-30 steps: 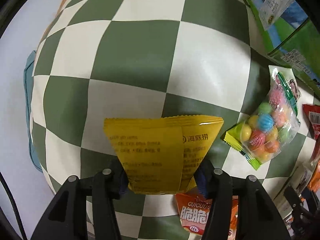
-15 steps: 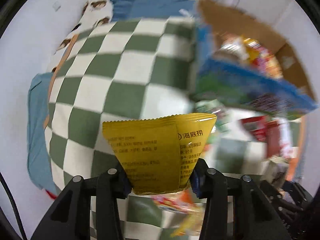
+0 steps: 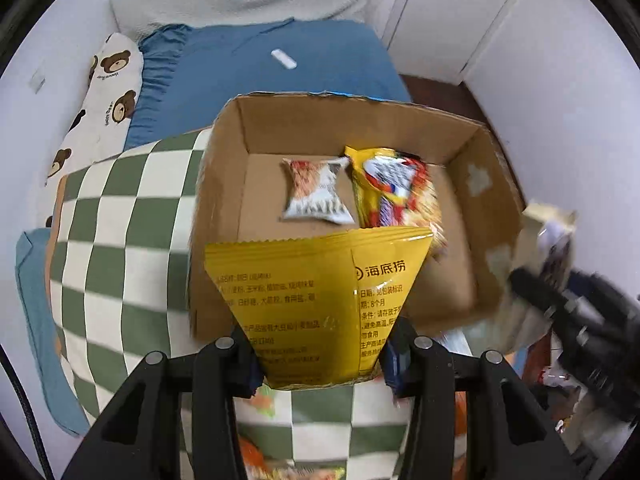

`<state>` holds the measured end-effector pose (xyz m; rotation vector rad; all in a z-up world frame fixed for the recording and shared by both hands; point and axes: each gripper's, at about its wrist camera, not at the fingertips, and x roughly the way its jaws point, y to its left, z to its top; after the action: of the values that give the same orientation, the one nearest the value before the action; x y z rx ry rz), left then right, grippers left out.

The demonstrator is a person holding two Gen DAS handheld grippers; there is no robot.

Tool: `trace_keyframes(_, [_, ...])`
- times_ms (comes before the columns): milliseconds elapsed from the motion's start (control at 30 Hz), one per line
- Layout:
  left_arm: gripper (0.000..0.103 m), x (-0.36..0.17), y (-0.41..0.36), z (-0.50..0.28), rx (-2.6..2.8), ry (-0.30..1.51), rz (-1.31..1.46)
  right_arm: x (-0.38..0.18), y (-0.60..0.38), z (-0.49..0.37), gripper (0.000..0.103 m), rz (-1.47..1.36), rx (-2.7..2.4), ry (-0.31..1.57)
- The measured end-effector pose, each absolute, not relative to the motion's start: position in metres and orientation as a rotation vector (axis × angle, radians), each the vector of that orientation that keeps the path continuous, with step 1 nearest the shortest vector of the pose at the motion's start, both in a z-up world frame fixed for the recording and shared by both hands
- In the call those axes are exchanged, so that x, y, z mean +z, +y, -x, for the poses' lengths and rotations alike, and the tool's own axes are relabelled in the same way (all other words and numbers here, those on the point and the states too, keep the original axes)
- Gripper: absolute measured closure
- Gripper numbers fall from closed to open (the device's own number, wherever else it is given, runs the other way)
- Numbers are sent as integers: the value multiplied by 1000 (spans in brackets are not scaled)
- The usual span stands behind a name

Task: Organize snacks
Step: 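Carry both packets into the box and release them beside the noodle pack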

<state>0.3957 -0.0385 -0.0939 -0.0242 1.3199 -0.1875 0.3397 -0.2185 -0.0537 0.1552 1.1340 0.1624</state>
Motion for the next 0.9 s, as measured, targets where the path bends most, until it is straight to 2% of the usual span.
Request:
trace_keyframes(233, [61,-160,-38,-484,-102,1483,-22,-93,-242,-450,45,-45,67,1260])
trace_keyframes(467, [60,-192,-31,-527,-20,1532,-57,-133,-257,-491,44,-42,19,1334])
trace_keyframes(500, [60,-196,-32,-531,-14,1538,-69,-140,-258,-495,43,-50,12,1357])
trace_keyframes(533, [59,-198,-31,-533,-8,1540,-72,-146,-260,-499,37,-57,4,1378])
trace_keyframes(600, [38,-200,-30,-539,-11,1532,-55,-158,-260,-503,22,-60,-11,1398])
trace_keyframes(633, [18,-201,-30,-542,-15,1529,-43,-161,-261,-505,17,-73,-3,1400])
trace_keyframes(733, [12,-203,-31,-544,-31,1527,-7,-165,-257,-502,10,-79,1,1400])
trace_keyframes(900, [12,-204,-36,-540,-49,1526,-9,-168,-253,-497,8,-85,12,1408])
